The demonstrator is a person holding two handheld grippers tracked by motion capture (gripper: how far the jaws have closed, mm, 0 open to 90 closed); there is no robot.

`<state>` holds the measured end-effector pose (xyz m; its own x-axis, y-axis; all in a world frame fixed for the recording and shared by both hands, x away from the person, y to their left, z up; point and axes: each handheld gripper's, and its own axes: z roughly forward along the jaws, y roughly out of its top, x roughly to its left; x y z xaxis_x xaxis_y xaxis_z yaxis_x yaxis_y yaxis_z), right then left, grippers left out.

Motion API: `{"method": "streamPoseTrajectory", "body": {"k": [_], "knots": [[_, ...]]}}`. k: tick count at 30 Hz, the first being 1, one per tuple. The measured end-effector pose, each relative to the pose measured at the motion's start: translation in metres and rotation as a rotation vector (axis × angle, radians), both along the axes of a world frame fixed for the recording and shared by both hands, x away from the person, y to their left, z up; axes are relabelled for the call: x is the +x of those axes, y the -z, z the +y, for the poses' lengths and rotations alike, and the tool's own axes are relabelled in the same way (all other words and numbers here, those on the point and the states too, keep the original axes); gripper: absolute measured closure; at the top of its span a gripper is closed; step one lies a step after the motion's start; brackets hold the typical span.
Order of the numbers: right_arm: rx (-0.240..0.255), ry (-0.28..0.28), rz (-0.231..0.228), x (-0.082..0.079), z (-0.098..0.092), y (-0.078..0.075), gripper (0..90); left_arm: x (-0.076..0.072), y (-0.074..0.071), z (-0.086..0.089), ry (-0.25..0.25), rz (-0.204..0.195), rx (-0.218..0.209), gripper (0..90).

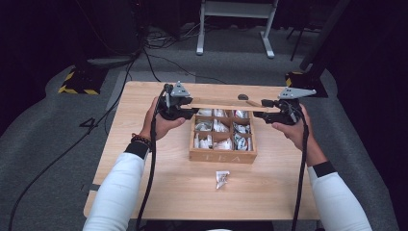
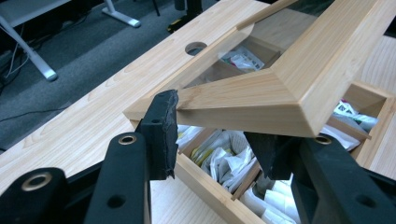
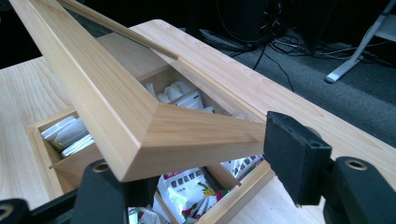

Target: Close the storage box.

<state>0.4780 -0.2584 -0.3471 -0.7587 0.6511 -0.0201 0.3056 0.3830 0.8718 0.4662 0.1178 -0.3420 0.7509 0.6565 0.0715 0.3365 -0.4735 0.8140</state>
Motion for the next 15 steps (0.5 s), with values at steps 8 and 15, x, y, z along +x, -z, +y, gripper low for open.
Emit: {"method": "streamPoseTrajectory", "body": {"k": [8,15], "knots": [[-0.042,-0.017,-0.023,-0.011,0.003,0.005,39.2,-0.009,0.008,-0.002,-0.001,-0.005,0.035,53.4],[-0.049,-0.029,-0.019,-0.019,0.003,0.011,36.9,-0.015,0.015,-0.002,0.003,0.003,0.024,48.2]]}}
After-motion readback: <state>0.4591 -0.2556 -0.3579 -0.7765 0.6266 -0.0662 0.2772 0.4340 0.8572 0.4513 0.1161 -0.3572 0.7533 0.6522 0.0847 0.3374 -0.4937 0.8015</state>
